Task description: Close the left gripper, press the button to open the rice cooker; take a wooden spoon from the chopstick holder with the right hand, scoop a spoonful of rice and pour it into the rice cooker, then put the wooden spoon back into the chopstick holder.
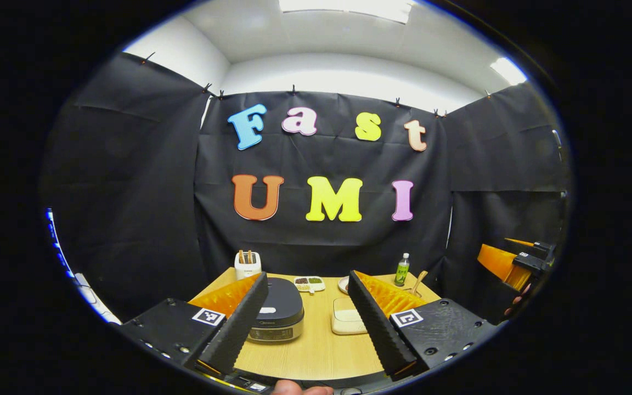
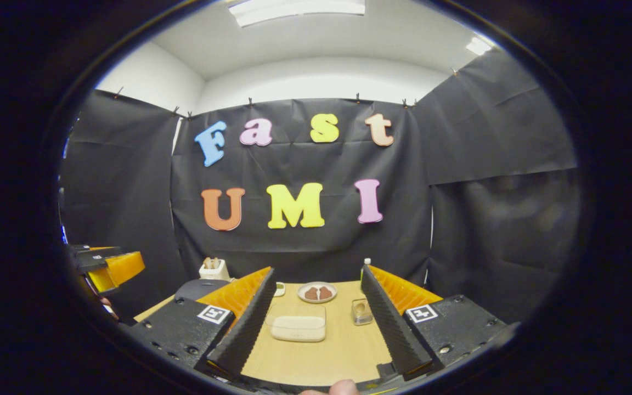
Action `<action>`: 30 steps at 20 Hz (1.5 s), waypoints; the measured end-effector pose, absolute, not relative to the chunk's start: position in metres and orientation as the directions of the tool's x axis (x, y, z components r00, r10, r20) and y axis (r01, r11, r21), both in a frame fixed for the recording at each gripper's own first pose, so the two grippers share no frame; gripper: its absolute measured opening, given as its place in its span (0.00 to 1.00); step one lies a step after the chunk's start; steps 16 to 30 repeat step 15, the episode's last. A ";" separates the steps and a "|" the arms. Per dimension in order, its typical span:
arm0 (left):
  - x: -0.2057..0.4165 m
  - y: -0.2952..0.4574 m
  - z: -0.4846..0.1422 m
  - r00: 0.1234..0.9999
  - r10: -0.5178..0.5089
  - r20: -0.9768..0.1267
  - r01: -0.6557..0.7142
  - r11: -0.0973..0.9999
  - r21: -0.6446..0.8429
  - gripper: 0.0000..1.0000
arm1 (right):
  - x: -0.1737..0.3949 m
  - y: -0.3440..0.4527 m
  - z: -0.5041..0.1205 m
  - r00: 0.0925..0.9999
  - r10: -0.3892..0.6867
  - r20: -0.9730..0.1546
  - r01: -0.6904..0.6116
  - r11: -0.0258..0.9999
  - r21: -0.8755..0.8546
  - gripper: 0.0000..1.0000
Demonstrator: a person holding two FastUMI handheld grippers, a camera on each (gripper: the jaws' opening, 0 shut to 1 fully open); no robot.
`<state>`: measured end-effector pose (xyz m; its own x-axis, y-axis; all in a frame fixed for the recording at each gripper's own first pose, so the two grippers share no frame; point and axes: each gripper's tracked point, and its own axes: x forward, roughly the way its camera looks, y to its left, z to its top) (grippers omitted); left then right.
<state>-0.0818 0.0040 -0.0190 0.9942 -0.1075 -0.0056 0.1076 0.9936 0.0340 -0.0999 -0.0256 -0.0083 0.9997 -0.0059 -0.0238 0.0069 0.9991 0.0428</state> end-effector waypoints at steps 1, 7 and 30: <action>-0.087 0.002 -0.019 0.993 -0.115 -0.004 0.115 0.993 0.030 0.95 | -0.107 -0.020 -0.009 1.000 -0.005 -0.027 0.006 0.999 0.048 1.00; -0.092 0.005 -0.015 0.995 -0.100 0.003 0.100 0.994 0.035 0.95 | -0.114 0.000 -0.001 1.000 0.017 -0.020 -0.015 0.997 0.072 1.00; -0.086 0.001 -0.015 0.996 -0.087 0.012 0.086 0.994 0.074 0.95 | -0.108 -0.001 -0.006 0.999 0.026 -0.029 -0.025 0.999 0.045 1.00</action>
